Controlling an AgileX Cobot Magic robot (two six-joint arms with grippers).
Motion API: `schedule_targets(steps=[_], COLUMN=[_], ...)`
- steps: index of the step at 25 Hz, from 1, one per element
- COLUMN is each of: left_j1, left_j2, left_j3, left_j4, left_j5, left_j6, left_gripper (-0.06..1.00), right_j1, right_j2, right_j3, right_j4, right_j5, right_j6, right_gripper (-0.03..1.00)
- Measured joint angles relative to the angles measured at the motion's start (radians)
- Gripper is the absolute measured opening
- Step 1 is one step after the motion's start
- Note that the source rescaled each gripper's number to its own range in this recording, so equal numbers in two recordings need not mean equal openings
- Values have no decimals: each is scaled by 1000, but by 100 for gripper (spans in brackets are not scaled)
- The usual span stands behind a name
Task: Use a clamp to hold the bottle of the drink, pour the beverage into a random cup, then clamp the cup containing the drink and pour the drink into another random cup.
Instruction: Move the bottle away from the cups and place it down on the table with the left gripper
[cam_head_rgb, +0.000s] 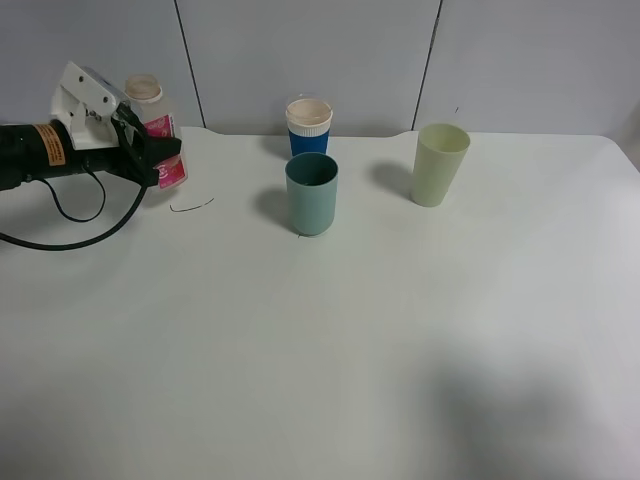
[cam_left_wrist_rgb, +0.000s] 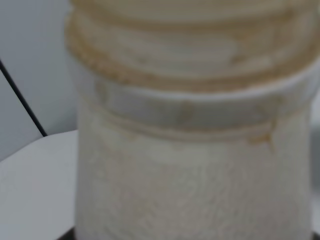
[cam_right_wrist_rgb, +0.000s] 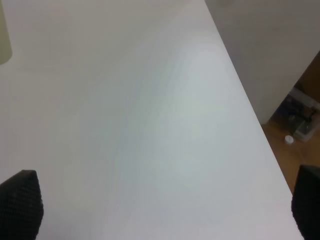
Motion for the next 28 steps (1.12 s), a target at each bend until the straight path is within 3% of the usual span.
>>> schedule_targets(steps=[9,18,28], left_j1=[0,0,0], left_j2=[87,166,189], left_j3=[-17,-18,-24], left_j4=[-6,-28,-43], left_j5=[-17,-114,-157], left_j6=[16,153,165], left_gripper=[4,4,4], right_j1=[0,0,0], right_j2=[0,0,0], right_j3=[0,0,0], right_j4=[0,0,0], right_j5=[0,0,0], right_j6=[0,0,0], right_gripper=[100,100,100])
